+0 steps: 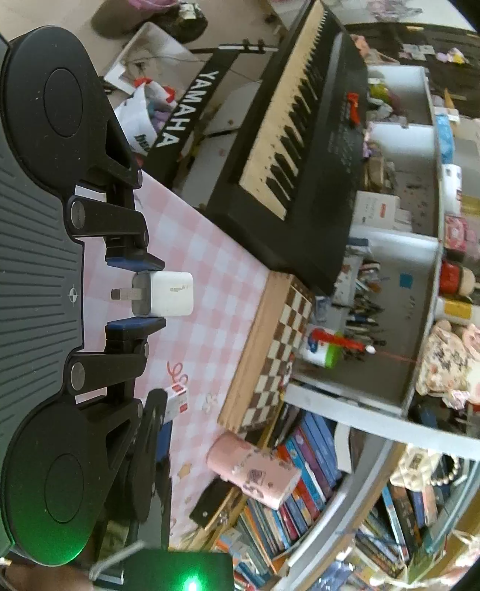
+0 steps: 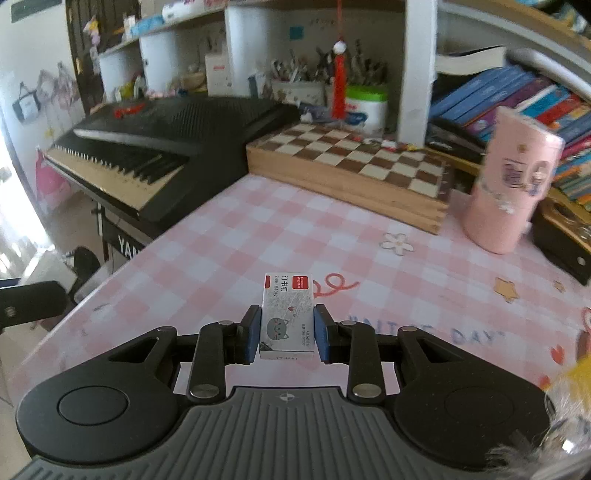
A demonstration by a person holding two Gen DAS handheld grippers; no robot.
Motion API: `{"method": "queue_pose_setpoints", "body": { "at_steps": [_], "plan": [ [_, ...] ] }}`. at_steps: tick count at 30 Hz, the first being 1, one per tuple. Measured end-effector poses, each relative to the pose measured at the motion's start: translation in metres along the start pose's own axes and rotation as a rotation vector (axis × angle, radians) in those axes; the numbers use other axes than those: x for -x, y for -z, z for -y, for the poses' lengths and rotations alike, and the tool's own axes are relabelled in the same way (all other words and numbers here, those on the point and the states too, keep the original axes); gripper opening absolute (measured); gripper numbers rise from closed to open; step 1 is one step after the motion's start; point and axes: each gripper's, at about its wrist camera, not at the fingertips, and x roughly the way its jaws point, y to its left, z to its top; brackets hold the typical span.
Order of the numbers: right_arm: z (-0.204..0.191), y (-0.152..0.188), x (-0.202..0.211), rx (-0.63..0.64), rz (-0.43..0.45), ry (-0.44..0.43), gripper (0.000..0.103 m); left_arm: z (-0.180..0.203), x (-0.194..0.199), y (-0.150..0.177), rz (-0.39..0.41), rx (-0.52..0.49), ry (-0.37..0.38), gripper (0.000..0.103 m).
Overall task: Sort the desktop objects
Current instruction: 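Lift and carry the charger and card box with both tools toward the yellow box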
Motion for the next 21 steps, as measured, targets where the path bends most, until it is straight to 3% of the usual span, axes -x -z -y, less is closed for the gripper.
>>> {"method": "queue_pose_setpoints", "body": {
  "at_steps": [11,21],
  "plan": [
    [0.002,0.024,0.106,-0.094,0.093,0.034,0.028,0.012,0.055,0.010,0.031,-0.075,0.116,0.023],
    [-0.017,0.072,0.176,-0.177,0.083,0.076,0.028,0.010,0.104,0.032,0.046,-0.111,0.218,0.023]
  ]
}}
